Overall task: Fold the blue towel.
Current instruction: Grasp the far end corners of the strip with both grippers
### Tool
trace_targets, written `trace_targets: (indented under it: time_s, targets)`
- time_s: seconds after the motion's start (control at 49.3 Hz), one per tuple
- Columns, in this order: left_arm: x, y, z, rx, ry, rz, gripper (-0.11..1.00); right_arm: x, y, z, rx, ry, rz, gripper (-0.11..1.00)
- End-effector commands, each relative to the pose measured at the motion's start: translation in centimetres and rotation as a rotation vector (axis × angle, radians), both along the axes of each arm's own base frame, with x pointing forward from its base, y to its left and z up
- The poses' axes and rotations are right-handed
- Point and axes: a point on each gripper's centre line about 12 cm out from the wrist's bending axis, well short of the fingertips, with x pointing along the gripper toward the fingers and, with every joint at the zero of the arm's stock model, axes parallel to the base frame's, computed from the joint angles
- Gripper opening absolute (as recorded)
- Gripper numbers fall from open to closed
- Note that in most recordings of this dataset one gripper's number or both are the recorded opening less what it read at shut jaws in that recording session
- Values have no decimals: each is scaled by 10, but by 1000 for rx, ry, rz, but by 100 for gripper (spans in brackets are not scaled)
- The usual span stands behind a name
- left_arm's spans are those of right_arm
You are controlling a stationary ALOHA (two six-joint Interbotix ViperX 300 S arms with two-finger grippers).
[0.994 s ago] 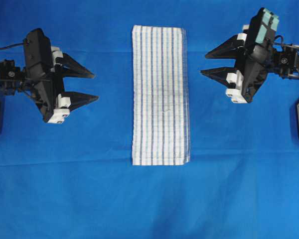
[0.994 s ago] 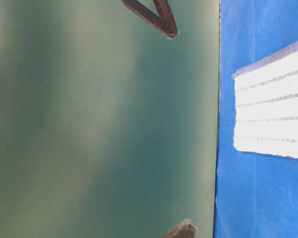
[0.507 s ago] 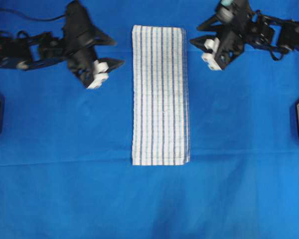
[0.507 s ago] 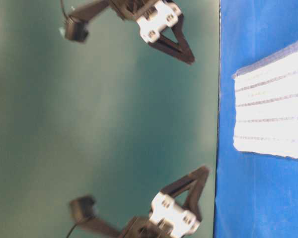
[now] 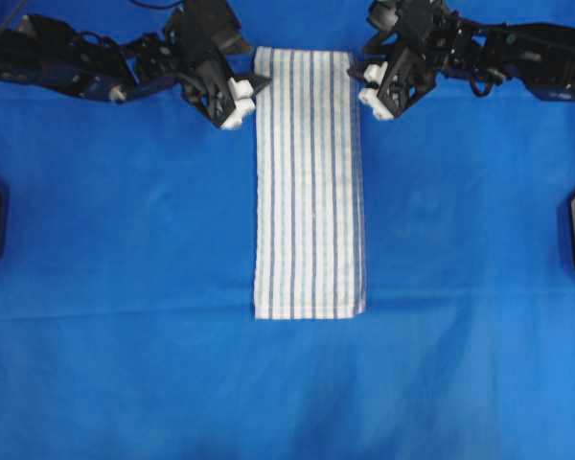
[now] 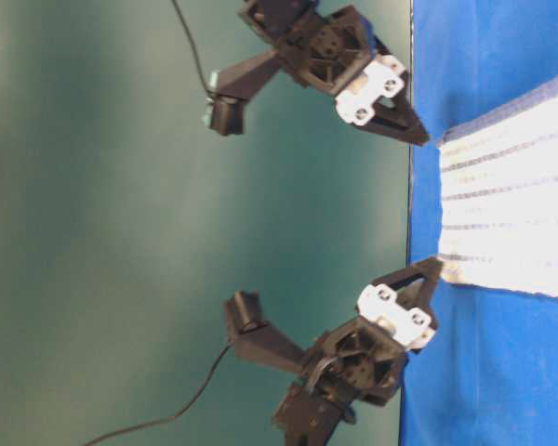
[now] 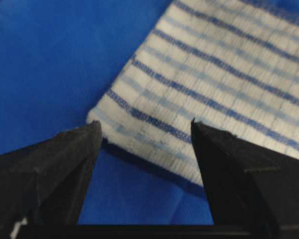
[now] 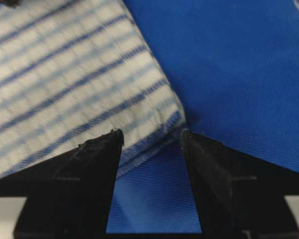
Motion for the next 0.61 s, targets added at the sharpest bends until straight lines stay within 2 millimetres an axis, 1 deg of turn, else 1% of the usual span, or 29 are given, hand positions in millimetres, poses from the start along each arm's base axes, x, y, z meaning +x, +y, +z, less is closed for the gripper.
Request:
trace_targets:
  time_s: [0.0,0.142,0.284,0.588]
  targets:
    - [8,6,8,19,-32,3,66,6,-6,5,-16,-34,-3,59]
    - [13,11,4,18,-30,6,66,5,-9,-5,-6,-25,-8,59]
    - [14,17,-1,16,-25,18,66,6,-12,-7,-11,-43,-9,59]
    - [12,20,-12,5,-4,26,65,9,-17,-13,-11,-50,-14,58]
